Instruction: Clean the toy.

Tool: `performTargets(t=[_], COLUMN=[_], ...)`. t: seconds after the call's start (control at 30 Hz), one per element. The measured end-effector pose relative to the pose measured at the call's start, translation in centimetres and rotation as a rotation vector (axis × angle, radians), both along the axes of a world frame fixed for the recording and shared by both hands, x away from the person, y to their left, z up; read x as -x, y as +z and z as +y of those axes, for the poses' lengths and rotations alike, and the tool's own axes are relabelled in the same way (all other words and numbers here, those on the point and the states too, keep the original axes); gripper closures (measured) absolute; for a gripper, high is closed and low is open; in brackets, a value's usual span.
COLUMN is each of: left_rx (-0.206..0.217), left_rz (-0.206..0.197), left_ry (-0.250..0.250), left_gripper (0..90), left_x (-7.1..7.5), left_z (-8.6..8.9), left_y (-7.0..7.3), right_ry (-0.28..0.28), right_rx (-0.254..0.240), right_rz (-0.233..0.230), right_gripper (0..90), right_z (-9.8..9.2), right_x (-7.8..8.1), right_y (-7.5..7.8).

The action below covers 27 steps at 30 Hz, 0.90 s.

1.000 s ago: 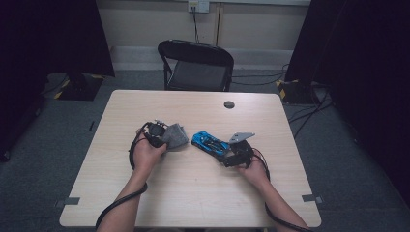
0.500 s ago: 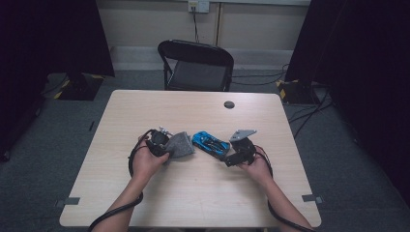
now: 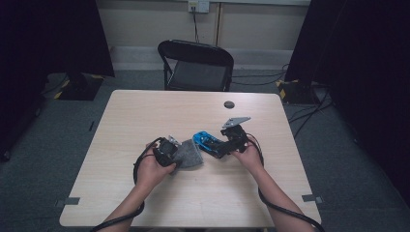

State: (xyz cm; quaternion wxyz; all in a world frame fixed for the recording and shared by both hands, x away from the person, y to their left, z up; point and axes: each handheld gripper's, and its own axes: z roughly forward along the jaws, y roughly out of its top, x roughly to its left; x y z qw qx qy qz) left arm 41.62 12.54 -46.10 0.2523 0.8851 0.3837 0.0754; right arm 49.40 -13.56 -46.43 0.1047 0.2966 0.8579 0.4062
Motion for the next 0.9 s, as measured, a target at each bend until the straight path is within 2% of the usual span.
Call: performTargets(t=[0.07, 0.17, 0.23, 0.37, 0.5, 0.63, 0.77, 0.83, 0.9], left_rx=[-0.003, 0.006, 0.018, 0.02, 0.02, 0.024, 0.037, 0.038, 0.04], left_rz=[0.001, 0.007, 0.015, 0.019, 0.025, 0.031, 0.036, 0.034, 0.034], left_ry=[-0.019, -0.045, -0.06, -0.094, -0.101, -0.117, -0.157, -0.177, -0.181], left_gripper=[72.6, 72.6, 72.6, 72.6, 72.5, 72.5, 72.5, 72.5, 72.4], left_x=[0.2, 0.8, 1.2, 1.8, 1.9, 2.0, 2.4, 2.6, 2.7], left_z=[-0.3, -0.7, -1.0, -1.5, -2.0, -2.5, -3.5, -4.0, -4.4], left_y=[0.1, 0.4, 0.6, 0.7, 0.5, 0.5, 0.7, 0.8, 0.8], right_ry=[-0.007, -0.022, -0.009, 0.017, 0.025, 0.012, -0.008, -0.003, -0.005], right_rx=[0.011, 0.038, 0.02, 0.046, 0.072, 0.025, -0.042, -0.049, -0.028], right_rz=[0.02, 0.017, 0.037, 0.023, 0.011, 0.044, 0.128, 0.134, 0.124], right_gripper=[17.4, 20.3, 24.5, 29.8, 32.7, 32.5, 31.5, 31.4, 29.8], right_z=[0.6, 1.3, 1.5, 1.8, 2.0, 1.6, 0.8, 0.6, 0.7], right_x=[-0.5, -1.0, -1.2, -1.2, -0.9, -1.1, -1.6, -1.6, -1.6], right_y=[-0.3, -0.7, -1.0, -1.3, -1.7, -2.1, -2.7, -2.7, -2.5])
